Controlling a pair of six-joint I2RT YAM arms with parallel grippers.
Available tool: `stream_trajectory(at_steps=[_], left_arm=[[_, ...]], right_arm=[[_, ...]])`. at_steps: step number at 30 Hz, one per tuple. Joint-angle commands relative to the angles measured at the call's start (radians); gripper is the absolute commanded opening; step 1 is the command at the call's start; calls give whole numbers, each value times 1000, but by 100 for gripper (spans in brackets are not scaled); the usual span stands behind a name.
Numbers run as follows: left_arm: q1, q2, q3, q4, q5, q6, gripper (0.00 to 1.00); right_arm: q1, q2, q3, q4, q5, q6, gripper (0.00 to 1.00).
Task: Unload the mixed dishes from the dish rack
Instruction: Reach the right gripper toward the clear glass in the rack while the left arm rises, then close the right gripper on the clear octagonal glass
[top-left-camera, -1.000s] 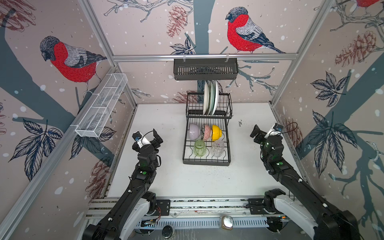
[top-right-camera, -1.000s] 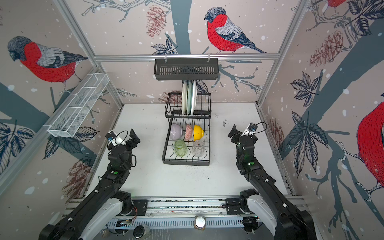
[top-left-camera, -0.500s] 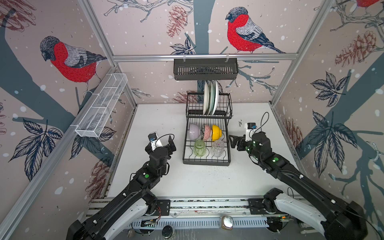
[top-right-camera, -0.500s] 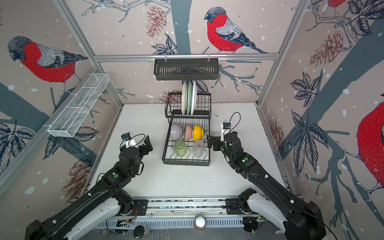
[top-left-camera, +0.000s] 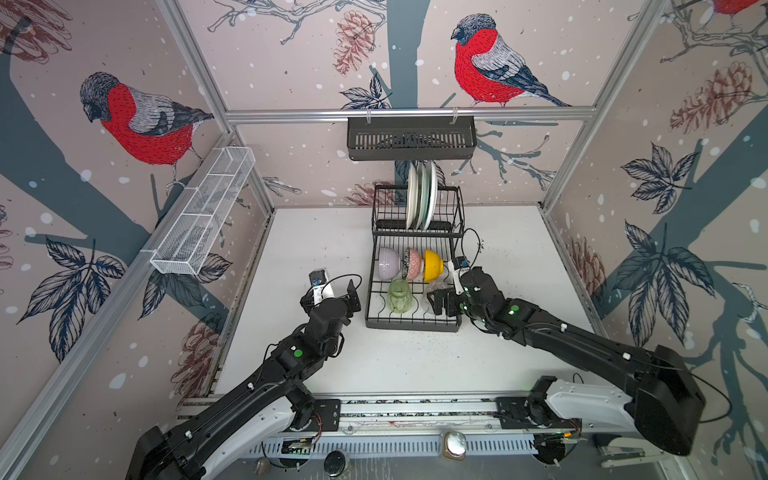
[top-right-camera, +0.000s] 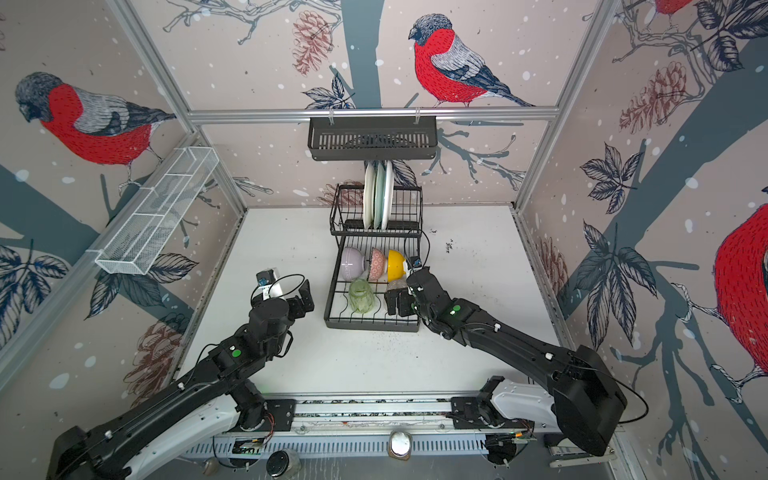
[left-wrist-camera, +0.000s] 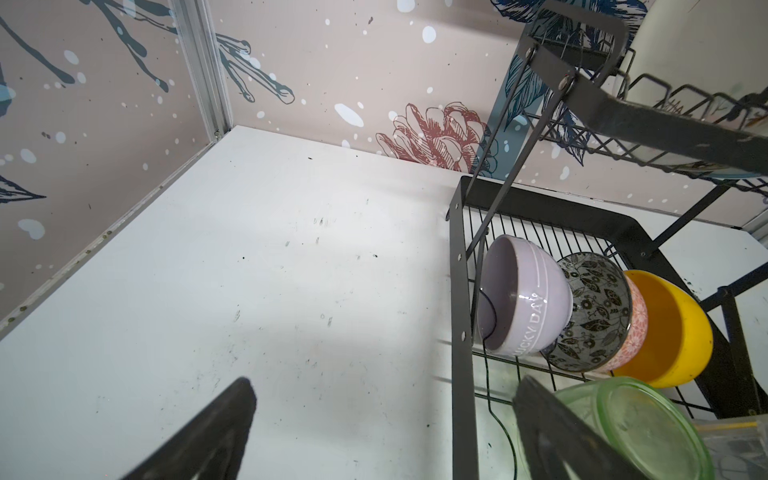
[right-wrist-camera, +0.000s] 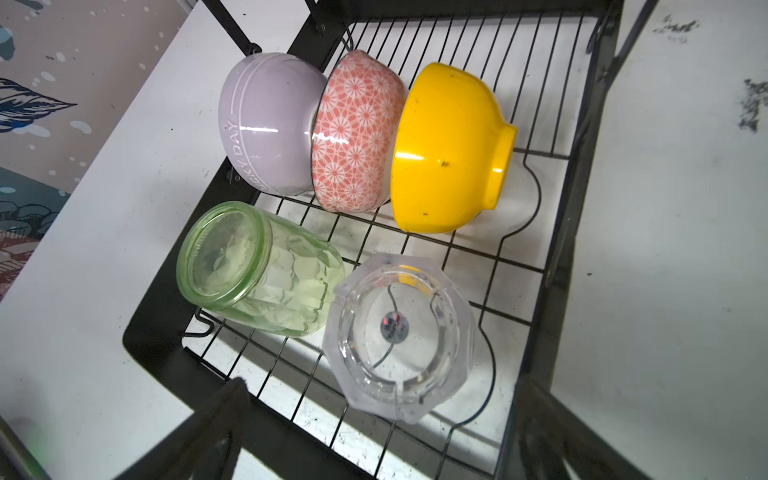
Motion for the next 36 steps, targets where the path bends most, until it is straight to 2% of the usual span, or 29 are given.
stream_trajectory(at_steps=[1, 12, 20, 26, 30, 36], left_arm=[[-1, -23, -24, 55, -9, 6, 97], [-1, -69, -64, 62, -34, -5, 97], [-1, -60, -60, 51, -44, -28, 97], [-1, -71, -63, 43, -43, -32, 97], [0, -80, -67, 40, -43, -36, 97], [-1, -77, -65, 40, -37, -38, 97]], right_arm=[[1, 3, -13, 71, 41, 68, 96], [0, 50, -12, 143, 34, 111, 95], [-1, 184, 56, 112, 43, 115, 88], [0, 209, 60, 106, 93, 127, 86], [18, 232, 82, 53, 183, 123, 86], [28, 251, 73, 65, 199, 134, 84]])
